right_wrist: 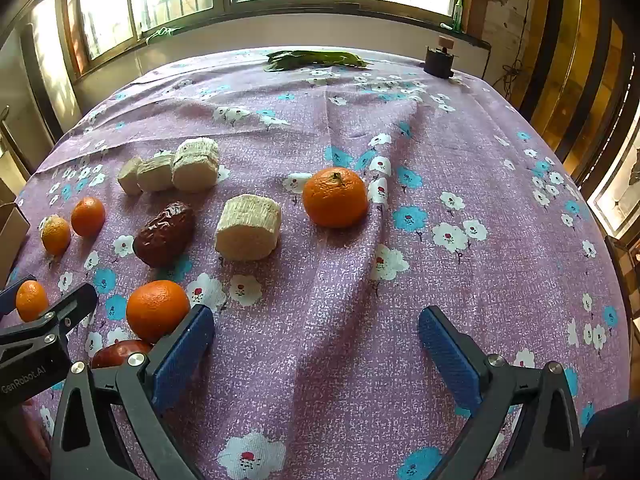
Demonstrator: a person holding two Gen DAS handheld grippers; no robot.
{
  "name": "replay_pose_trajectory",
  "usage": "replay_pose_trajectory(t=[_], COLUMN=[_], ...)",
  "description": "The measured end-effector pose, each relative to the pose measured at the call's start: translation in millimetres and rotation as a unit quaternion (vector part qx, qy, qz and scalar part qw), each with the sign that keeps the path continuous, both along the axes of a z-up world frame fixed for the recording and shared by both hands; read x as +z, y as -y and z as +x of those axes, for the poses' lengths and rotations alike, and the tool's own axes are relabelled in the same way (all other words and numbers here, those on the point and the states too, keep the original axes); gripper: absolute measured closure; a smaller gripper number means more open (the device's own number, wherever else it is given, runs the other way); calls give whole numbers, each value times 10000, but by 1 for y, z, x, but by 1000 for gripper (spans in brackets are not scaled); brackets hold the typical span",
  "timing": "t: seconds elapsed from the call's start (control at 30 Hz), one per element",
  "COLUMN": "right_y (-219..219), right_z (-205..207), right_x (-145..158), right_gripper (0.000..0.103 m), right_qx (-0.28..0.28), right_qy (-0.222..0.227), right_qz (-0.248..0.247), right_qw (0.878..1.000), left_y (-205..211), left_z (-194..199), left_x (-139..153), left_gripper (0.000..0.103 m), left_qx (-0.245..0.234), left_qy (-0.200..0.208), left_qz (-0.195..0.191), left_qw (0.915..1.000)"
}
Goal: Organize fruits
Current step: 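Move both tools over the table toward the fruits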
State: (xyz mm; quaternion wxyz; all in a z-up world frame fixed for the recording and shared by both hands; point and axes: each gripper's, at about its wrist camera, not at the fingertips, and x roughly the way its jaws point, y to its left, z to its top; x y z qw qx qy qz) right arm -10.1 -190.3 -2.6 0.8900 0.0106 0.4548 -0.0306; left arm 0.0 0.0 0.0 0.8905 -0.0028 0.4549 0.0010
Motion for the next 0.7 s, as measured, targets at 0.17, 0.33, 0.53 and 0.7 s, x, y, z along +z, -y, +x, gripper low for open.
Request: replay_pose_trajectory(t=[0.17,0.33,0.53,0.7], right_y=[0,0,1,0], right_z=[0,0,0,-3], right_x=[0,0,0,0], right_gripper=[0,0,0,1], right_qx=[0,0,56,175], right_qy=[3,3,4,6], right_qz=[-3,-3,-2,6], right_qw=[10000,10000,10000,9998], left_y=[0,0,0,-15], left_z=[0,2,-2,-24], left_x=[0,1,2,21], left_gripper=[0,0,0,0], left_qx=[0,-99,-310,-283], left_qy=[-3,-188,-372,-141], left_qz=[6,8,22,40], left_qw=[10000,9998,9988,9995])
